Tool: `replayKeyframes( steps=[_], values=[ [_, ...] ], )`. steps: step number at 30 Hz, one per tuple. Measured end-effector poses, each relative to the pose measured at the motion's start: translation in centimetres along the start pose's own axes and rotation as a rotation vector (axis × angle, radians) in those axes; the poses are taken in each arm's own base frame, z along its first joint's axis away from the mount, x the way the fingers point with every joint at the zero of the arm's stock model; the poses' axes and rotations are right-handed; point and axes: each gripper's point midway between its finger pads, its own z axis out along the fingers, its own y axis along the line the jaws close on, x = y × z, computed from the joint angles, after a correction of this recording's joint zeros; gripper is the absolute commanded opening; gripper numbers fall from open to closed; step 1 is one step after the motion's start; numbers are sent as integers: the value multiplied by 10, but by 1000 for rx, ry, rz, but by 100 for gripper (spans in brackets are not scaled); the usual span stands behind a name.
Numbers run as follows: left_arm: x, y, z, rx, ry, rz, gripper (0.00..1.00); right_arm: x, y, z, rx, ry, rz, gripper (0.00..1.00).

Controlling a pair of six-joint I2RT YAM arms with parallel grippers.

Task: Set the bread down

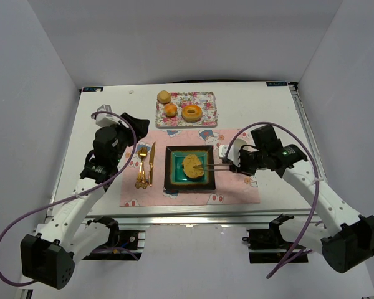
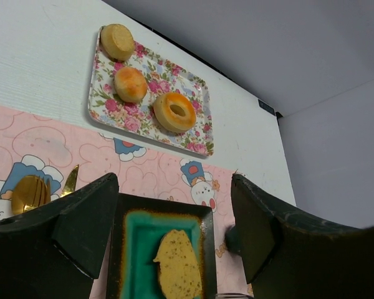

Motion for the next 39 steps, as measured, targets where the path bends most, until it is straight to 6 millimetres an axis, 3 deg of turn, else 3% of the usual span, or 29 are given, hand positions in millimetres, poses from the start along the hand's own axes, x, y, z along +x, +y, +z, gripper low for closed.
replayKeyframes(
  steps=[1, 2, 4, 5, 7, 8, 11, 12, 14, 16, 19, 22, 25, 28, 29, 32, 36, 39],
  values=[
    [0, 0, 0, 1, 0, 0, 82, -5, -2, -4, 8, -11, -3, 23],
    [0, 0, 1, 1, -1, -1, 78, -11, -4, -8, 22, -25, -1, 9],
    [1, -1, 2, 5, 2, -4, 67, -28, -16, -21, 74, -64, 16, 0],
    [2, -1, 3, 8, 7, -6, 38, -37, -22, -27, 104, -86, 31, 0],
    [6, -2, 5, 15, 21, -8, 9, -57, -43, -42, 198, -141, 72, 0],
    [8, -3, 7, 22, 28, -14, 0, -65, -57, -51, 260, -168, 114, 0],
    [19, -4, 13, 41, 75, -13, 0, -62, -103, -75, 463, -219, 269, 0],
    [25, -4, 14, 48, 97, -12, 8, -50, -120, -85, 549, -220, 347, 0],
    [37, -4, 18, 65, 146, -6, 35, -18, -147, -100, 707, -199, 487, 0],
    [51, -3, 21, 78, 205, 2, 65, 32, -169, -109, 862, -155, 653, 0],
    [75, 2, 25, 86, 305, 5, 78, 114, -174, -97, 949, -53, 891, 0],
    [100, 12, 25, 67, 399, 17, 81, 193, -156, -72, 954, 70, 1100, 0],
    [123, 20, 20, 46, 482, 49, 83, 242, -129, -49, 921, 165, 1223, 0],
    [144, 21, 12, 45, 550, 87, 83, 255, -126, -40, 902, 170, 1249, 4],
    [151, 21, 10, 45, 570, 99, 82, 256, -129, -39, 899, 159, 1237, 26],
    [168, 20, 5, 45, 618, 131, 79, 259, -128, -32, 868, 156, 1230, 57],
    [192, 28, 1, 24, 688, 172, 69, 272, -114, -22, 797, 173, 1263, 68],
    [211, 36, -1, -5, 750, 204, 69, 278, -104, -24, 772, 183, 1295, 76]
  ],
)
